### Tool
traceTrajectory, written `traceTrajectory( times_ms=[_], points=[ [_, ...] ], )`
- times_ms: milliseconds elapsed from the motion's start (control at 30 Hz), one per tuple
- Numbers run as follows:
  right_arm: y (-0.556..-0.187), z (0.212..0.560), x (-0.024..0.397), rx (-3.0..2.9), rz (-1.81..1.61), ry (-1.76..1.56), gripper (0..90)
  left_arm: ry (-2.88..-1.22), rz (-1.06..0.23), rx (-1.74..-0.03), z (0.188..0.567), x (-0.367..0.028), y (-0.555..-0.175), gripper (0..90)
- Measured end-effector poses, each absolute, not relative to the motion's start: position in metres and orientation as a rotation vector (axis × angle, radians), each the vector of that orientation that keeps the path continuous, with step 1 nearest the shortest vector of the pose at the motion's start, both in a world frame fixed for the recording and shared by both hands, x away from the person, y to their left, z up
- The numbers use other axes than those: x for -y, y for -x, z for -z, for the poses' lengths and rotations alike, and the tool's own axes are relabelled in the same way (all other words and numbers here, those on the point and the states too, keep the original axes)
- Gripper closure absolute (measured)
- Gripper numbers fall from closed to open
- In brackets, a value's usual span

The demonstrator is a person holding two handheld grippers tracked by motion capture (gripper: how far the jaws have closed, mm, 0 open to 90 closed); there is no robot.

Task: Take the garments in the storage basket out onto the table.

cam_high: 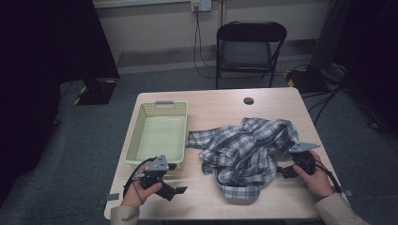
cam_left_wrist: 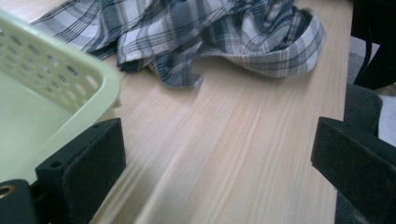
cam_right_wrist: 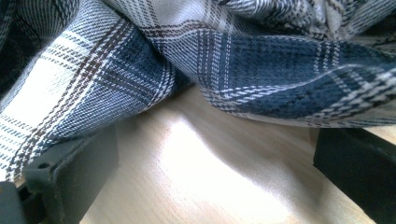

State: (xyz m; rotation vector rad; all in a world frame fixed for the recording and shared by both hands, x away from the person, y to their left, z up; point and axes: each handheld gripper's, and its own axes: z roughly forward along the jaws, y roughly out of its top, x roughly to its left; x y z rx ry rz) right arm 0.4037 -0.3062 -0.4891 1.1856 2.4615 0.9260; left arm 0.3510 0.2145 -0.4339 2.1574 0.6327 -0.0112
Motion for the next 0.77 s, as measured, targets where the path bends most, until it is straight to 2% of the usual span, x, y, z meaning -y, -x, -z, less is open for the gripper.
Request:
traceTrajectory(
  times_ms=[333,767],
  points=[
    [-0.404,0.489,0.306,-2.461,-0.926,-1.186,0.0,-2.185,0.000,-0.651,0.446,-0.226,-0.350,2.7],
    [-0.404,0.489,0.306,-2.462,-0.926,-1.186,0.0,-2.354,-0.043,-0.590,0.471,-0.230,-0.343,3.0]
  ],
)
